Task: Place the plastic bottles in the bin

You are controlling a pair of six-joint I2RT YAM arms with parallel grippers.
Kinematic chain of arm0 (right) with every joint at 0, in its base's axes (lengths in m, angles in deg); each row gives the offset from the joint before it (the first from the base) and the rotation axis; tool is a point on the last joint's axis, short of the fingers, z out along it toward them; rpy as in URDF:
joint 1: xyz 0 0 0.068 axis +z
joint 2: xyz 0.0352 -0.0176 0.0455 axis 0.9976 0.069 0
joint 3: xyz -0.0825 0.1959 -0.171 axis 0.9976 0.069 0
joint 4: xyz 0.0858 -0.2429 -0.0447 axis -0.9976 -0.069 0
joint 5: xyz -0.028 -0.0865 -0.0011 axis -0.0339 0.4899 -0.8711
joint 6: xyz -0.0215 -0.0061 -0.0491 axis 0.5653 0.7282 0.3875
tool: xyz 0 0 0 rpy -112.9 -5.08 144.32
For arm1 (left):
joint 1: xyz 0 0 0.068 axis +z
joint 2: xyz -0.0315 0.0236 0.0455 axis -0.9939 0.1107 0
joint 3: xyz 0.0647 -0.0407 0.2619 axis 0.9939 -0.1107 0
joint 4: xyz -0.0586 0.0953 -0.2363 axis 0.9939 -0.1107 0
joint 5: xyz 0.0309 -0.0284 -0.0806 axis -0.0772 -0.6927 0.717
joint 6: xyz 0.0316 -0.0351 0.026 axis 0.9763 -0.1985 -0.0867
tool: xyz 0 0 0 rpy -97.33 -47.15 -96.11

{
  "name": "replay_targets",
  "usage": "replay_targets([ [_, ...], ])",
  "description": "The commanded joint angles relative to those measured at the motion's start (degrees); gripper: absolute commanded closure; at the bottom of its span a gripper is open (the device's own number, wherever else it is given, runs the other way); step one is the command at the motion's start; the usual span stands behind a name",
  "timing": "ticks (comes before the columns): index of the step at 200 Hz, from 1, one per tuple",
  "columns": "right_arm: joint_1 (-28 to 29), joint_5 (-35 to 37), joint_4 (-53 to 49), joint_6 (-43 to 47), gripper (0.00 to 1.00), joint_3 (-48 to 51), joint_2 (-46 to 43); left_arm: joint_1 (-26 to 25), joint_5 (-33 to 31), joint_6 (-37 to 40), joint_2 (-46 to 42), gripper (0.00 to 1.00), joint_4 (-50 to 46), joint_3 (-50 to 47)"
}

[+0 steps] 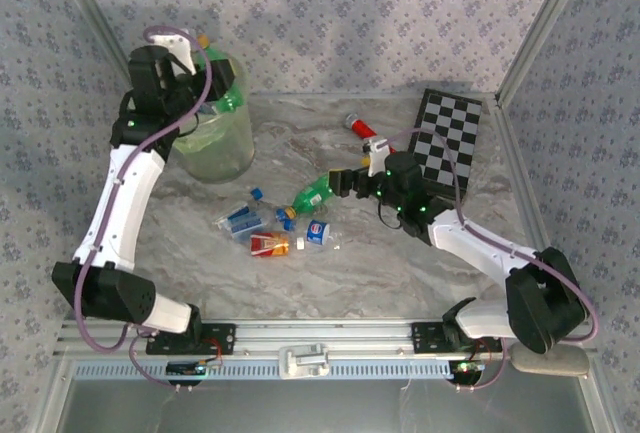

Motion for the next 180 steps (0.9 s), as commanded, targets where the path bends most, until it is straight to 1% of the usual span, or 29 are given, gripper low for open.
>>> replay_targets([
  [1,-2.4,-0.7,-1.6,-2.6,0.0,1.1,-2.6,3.2,-2.0,4.2,2.0,0.52,-4.3,3.0],
  [18,-4.1,-0.6,-1.5,-3.7,0.0,2.8,-4.0,4.7,-4.4,6.1,3.5,0.52,-4.8,3.9],
  [37,-5.4,-1.1,-2.6,-3.7,0.0,3.3,-4.7,5.2,-6.2,8.2,5.5,0.51,-5.7,4.9],
  [65,-5.5,0.0,-4.1,-3.7,0.0,3.7,-5.6,5.3,-8.7,9.7,8.4,0.49,-7.5,5.8],
  [89,-5.5,0.1,-4.9,-3.6,0.0,3.5,-5.9,5.3,-9.7,9.9,10.0,0.45,-8.3,5.8],
  [102,-5.6,0.3,-5.3,-3.5,0.0,3.5,-5.9,5.3,-9.7,9.6,10.3,0.38,-8.7,5.8],
  [125,-5.6,0.9,-6.2,-3.5,0.0,3.1,-5.9,5.3,-10.1,8.9,9.8,0.18,-8.9,5.8],
  [139,-5.5,0.9,-6.7,-3.7,0.0,2.6,-5.6,5.2,-9.6,8.4,8.7,0.1,-9.4,6.0],
  [156,-5.5,0.7,-6.7,-4.3,0.0,2.4,-5.0,5.2,-8.3,7.7,6.8,0.04,-9.5,5.9],
  [180,-5.4,0.4,-5.4,-5.4,0.0,2.5,-4.0,4.5,-6.1,6.3,2.9,0.01,-8.9,3.8],
])
